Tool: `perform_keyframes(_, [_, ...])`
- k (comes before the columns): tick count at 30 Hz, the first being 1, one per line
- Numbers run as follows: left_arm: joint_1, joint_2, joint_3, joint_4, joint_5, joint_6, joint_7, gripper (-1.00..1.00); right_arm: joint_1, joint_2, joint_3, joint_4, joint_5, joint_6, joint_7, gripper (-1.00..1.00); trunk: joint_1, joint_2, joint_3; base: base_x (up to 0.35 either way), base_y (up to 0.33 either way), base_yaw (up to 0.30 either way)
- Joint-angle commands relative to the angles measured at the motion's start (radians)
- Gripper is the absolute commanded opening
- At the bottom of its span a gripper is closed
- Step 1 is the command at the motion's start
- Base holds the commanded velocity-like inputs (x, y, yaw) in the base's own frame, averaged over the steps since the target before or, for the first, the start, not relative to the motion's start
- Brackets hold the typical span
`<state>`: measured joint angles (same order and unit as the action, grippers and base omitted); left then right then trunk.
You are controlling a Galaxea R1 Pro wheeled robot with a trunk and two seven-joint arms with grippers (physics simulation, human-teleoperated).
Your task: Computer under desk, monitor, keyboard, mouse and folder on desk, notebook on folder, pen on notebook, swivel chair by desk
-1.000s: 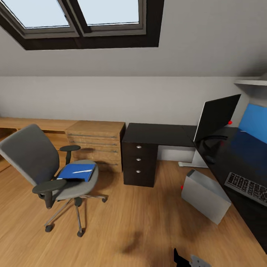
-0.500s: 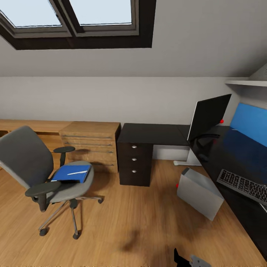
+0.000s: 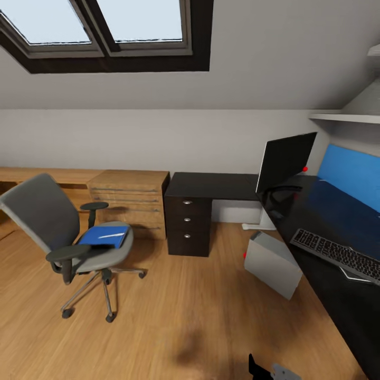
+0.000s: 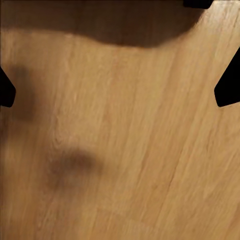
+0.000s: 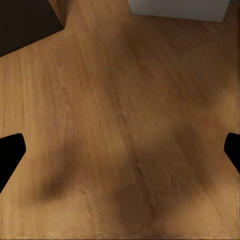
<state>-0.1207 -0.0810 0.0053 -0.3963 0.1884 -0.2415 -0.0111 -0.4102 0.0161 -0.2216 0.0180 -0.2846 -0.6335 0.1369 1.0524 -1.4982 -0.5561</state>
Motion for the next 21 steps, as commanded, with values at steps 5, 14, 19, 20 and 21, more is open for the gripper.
perform_keyframes(5, [0.000,0.000,0.001,0.001,0.006,-0.002,-0.001,1.00,-0.001,0.003,-0.004,0.002,-0.010,-0.005,0.010,1.00,-0.001,-0.001,-0.001,-0.325,-0.056,0.000])
perform_keyframes(14, [0.000,-0.001,0.000,0.001,0.005,-0.002,0.000,1.00,-0.001,0.002,-0.004,0.002,-0.010,-0.005,0.010,1.00,-0.001,-0.001,-0.001,-0.231,-0.195,0.000])
perform_keyframes(19, [0.000,0.000,0.001,0.001,0.005,-0.002,0.002,1.00,-0.001,0.002,-0.004,0.002,-0.010,-0.005,0.010,1.00,-0.001,-0.001,-0.001,-0.161,-0.190,0.000])
perform_keyframes(20, [0.000,0.000,0.001,0.001,0.005,-0.002,0.002,1.00,-0.001,0.002,-0.004,0.002,-0.010,-0.005,0.010,1.00,-0.001,-0.001,-0.001,-0.125,-0.200,0.000])
perform_keyframes(21, [0.000,0.000,0.001,0.001,0.005,-0.002,0.002,1.00,-0.001,0.002,-0.004,0.002,-0.010,-0.005,0.010,1.00,-0.001,-0.001,-0.001,-0.105,-0.223,0.000])
